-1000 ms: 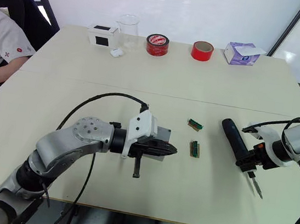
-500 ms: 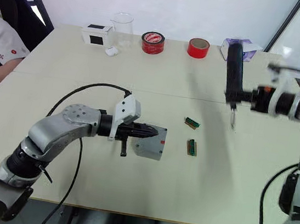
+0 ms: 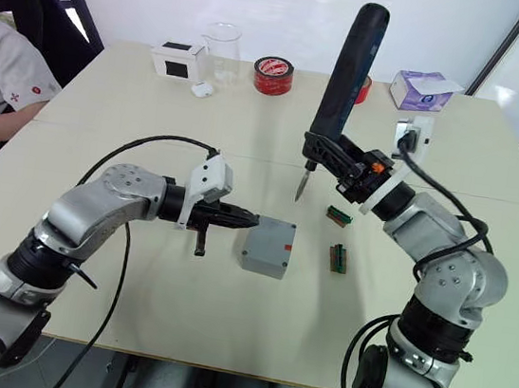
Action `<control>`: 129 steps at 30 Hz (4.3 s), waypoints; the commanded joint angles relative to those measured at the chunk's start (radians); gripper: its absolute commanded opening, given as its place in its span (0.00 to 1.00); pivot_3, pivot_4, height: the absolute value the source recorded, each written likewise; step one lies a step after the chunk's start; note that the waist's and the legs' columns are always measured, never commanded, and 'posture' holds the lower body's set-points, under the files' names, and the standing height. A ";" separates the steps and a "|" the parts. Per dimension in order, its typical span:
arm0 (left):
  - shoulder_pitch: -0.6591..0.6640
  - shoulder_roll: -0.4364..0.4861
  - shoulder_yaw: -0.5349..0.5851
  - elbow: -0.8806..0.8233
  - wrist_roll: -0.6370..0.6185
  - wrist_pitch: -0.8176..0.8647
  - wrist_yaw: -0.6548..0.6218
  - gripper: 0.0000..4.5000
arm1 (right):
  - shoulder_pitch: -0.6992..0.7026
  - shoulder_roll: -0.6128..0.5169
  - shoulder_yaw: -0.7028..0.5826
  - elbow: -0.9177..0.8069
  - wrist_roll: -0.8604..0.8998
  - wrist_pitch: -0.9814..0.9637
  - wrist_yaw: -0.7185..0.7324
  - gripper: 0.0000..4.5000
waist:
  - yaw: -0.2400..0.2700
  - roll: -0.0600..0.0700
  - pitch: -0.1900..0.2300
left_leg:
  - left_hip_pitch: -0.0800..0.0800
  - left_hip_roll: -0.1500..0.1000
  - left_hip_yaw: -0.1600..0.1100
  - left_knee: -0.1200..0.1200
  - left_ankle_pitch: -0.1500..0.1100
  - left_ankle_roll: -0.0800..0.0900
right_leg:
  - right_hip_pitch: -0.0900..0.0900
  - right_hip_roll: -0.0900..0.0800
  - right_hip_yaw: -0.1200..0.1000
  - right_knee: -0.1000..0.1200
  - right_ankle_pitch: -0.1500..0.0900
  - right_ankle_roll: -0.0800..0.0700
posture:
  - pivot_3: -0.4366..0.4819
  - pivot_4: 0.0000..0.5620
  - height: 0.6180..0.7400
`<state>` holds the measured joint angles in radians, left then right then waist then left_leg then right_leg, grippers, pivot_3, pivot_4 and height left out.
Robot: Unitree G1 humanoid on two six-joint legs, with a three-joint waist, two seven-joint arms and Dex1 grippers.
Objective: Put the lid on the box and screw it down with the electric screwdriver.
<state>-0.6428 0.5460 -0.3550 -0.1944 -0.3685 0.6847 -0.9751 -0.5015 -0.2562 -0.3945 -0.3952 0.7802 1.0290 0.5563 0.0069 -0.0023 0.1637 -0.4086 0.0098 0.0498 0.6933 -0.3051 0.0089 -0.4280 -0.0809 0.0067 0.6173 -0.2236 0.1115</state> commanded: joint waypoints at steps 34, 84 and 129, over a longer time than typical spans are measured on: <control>0.017 -0.008 -0.100 0.010 0.134 -0.073 -0.078 0.00 | 0.291 -0.111 0.308 0.023 -0.254 -0.537 0.046 0.40 | 0.001 -0.001 -0.001 | 0.002 0.001 -0.001 0.000 0.000 0.000 | 0.002 0.001 0.000 0.000 0.000 0.000 | 0.48 0.27 1.00; 0.040 -0.037 -0.121 0.036 0.180 -0.085 -0.079 0.00 | 0.404 -0.132 0.377 0.082 -0.292 -0.577 0.032 0.40 | 0.003 -0.016 -0.024 | 0.035 0.006 -0.001 -0.011 -0.003 0.004 | 0.031 -0.001 0.000 -0.005 -0.010 -0.010 | 0.48 0.27 1.00; 0.086 -0.002 -0.053 -0.303 -0.005 0.038 -0.024 0.00 | -0.183 -0.894 0.434 0.682 0.068 0.585 0.028 0.40 | 0.000 0.001 -0.002 | 0.000 0.002 -0.003 -0.009 -0.002 0.003 | -0.001 -0.001 -0.005 -0.005 -0.007 -0.006 | 0.48 0.27 1.00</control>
<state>-0.5515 0.5506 -0.4110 -0.4564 -0.3798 0.7188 -1.0236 -0.6441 -1.1534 0.0544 0.2894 0.8784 1.6087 0.5746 0.0069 -0.0011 0.1620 -0.4084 0.0114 0.0471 0.6839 -0.3071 0.0122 -0.4291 -0.0816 0.0019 0.6122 -0.2304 0.1054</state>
